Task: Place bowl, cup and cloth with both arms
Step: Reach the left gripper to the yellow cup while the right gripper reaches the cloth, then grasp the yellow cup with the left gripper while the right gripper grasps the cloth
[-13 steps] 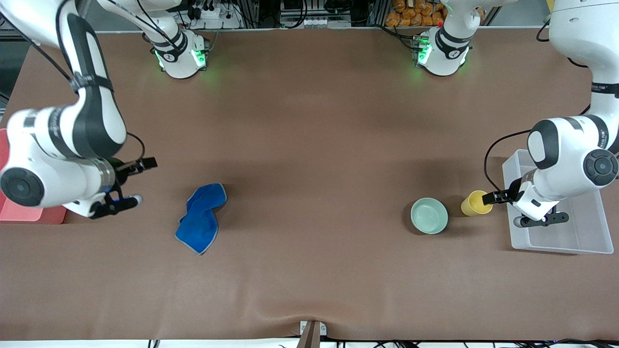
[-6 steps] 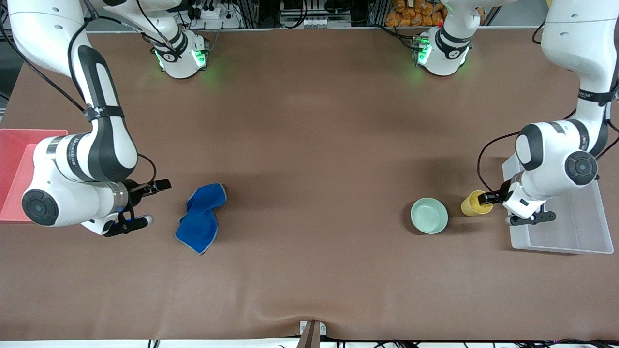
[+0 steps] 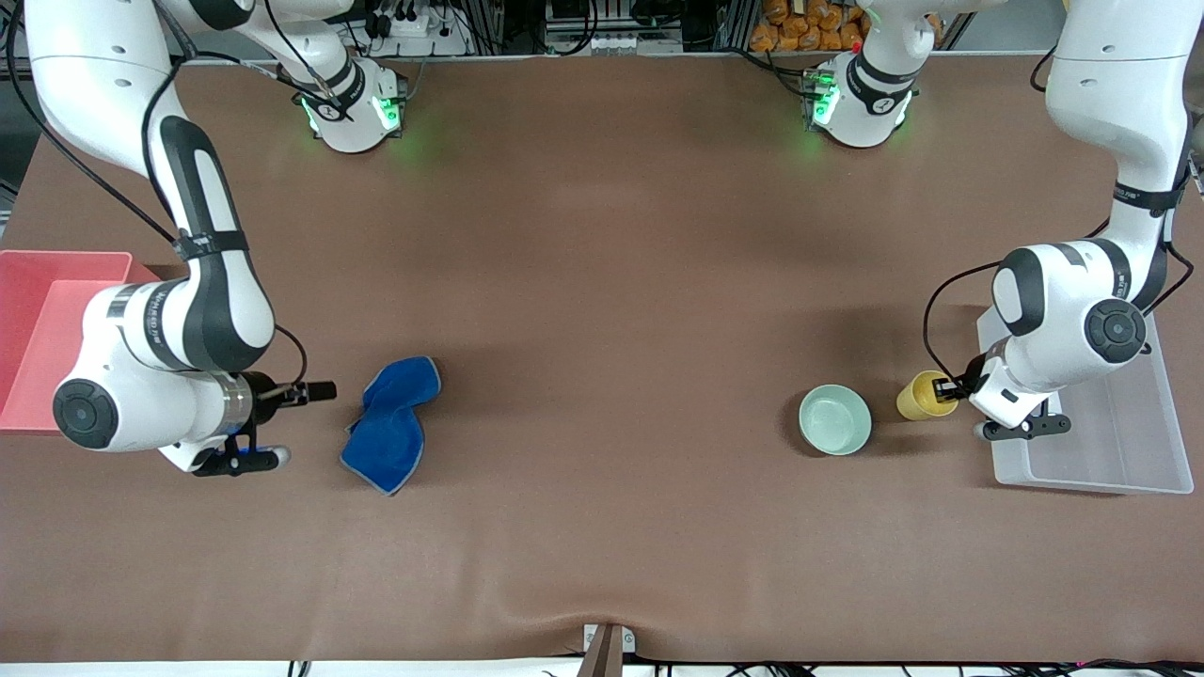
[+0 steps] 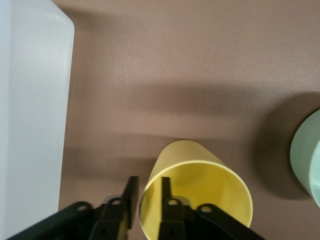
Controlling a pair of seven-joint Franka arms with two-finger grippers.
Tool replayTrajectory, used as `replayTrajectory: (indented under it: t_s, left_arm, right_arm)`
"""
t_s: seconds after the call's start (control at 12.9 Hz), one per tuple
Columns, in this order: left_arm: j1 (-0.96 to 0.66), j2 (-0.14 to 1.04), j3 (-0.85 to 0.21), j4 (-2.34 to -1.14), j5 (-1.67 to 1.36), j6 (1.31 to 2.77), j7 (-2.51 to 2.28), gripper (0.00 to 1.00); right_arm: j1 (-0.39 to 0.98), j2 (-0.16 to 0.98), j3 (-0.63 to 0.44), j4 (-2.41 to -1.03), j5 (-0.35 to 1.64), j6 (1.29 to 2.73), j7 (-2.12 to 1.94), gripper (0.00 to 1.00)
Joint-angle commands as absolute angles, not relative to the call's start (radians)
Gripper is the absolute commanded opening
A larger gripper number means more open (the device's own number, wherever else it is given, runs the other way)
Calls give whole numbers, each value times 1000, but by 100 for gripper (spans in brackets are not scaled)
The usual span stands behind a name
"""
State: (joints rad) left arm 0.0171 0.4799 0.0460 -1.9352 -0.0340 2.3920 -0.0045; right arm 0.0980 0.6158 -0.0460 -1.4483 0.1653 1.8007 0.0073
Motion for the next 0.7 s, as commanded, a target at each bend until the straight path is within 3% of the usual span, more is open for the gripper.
replayTrajectory:
  t_s: [0.0,0.23,0.62]
  left_arm:
    - [17,468,49,-1913,-52,2390,20,0]
    - [17,445,49,-1890,-55,2358,12,0]
    - [18,434,81,-1604,-77,1953,15,0]
  right_arm:
    - [107,652,-41,-1416,230,1854,177,100]
    - [115,658,-41,-1416,252,1891,265,100]
    - [112,660,-41,-1477,346,2006,368,100]
